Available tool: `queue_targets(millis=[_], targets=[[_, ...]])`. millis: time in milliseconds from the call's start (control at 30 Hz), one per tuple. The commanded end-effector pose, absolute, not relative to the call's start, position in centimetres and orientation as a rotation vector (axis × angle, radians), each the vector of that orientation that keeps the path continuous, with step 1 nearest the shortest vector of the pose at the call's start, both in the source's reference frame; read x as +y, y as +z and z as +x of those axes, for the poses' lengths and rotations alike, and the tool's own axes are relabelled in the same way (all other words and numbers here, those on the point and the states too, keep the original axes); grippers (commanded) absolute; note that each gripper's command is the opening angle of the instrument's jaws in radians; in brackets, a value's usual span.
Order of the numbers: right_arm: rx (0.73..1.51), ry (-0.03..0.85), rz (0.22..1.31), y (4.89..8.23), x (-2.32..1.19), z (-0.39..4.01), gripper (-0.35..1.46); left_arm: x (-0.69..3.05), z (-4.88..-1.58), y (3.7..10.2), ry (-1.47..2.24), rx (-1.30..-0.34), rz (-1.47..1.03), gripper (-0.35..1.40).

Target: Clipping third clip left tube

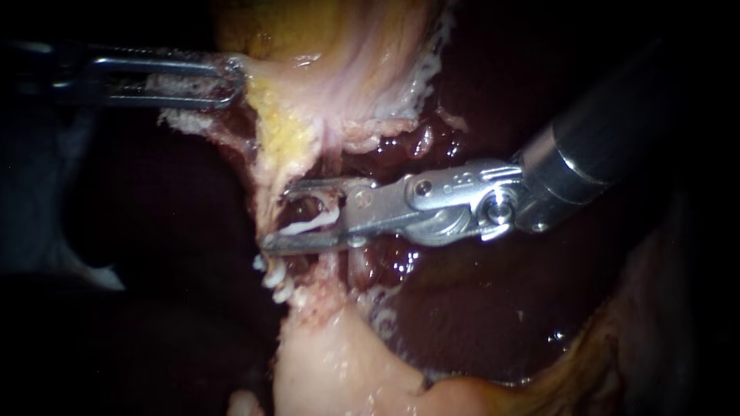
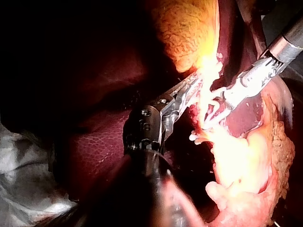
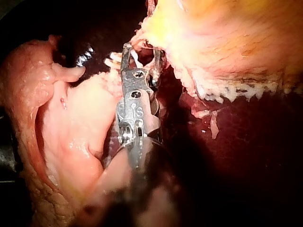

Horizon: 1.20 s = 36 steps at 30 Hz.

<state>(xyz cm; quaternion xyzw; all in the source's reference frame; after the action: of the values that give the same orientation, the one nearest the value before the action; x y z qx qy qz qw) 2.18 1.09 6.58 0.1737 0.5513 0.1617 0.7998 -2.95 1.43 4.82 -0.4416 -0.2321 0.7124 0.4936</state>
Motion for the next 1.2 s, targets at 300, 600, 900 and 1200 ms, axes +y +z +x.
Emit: queue_targets(millis=[300, 600, 900, 1200], targets=[[1.187, 0.344, 0.377, 6.54, 1.08, 2.06, 0.4, 1.43, -2.94, 4.81, 1.728, -0.563, -1.071, -0.35], [1.265, 0.33, 0.425, 6.34, 1.11, 1.72, 0.46, 1.43, -2.94, 4.82, 1.728, -0.563, -1.071, -0.35], [1.294, 0.327, 0.525, 6.19, 0.95, 1.66, 0.47, 1.43, -2.94, 4.82, 1.728, -0.563, -1.071, -0.35], [1.3, 0.327, 0.596, 6.23, 0.79, 1.7, 0.47, 1.42, -2.94, 4.82, 1.728, -0.562, -1.071, -0.35]])
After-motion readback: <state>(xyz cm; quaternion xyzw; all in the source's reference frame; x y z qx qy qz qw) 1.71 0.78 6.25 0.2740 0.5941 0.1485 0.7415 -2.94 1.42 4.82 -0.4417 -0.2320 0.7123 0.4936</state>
